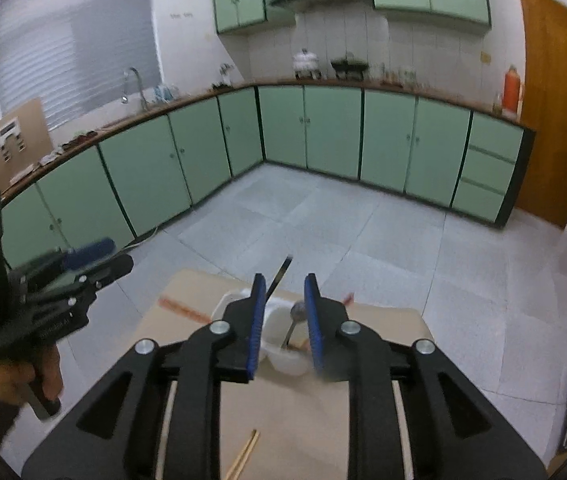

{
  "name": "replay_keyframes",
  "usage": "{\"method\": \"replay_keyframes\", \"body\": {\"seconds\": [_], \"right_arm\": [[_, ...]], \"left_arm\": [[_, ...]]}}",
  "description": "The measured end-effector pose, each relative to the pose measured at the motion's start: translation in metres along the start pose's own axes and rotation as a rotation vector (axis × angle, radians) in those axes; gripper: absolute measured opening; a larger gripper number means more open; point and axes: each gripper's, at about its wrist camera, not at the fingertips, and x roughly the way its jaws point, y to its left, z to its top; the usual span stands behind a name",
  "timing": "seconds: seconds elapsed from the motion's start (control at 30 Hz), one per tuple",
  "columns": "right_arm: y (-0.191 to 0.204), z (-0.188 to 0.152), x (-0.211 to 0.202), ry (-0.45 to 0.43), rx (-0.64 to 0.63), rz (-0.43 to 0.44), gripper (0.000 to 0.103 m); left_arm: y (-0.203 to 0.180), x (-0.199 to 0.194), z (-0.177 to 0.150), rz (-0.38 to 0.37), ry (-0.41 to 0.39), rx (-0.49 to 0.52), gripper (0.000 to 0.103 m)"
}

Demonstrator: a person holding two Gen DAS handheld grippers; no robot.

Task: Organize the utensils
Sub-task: 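Withdraw both tools from the holder to the last two chopsticks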

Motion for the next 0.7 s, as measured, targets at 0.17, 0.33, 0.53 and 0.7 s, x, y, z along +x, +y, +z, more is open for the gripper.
{"method": "replay_keyframes", "body": {"seconds": [0.17, 0.33, 0.53, 0.7], "right_arm": [[0.022, -0.151, -0.031, -0.031, -0.015, -0.033, 0.025], [0.064, -0.311, -0.031, 0.076, 0.007, -0.043, 0.026], [0.116, -0.389, -0.031, 0.134, -0.030, -0.016, 0.026], [0.119, -0.394, -0.018, 0.166, -0.015, 0.012, 0.026]], "left_arm": [[0.000, -0.048, -0.092, 0.046, 0.011, 0.039, 0.080], [0.009, -0.081, -0.185, 0.079, 0.061, -0.033, 0.083], [0.009, -0.119, -0.249, 0.142, 0.041, -0.109, 0.083], [0.006, -0.128, -0.268, 0.143, 0.061, -0.135, 0.083]]}}
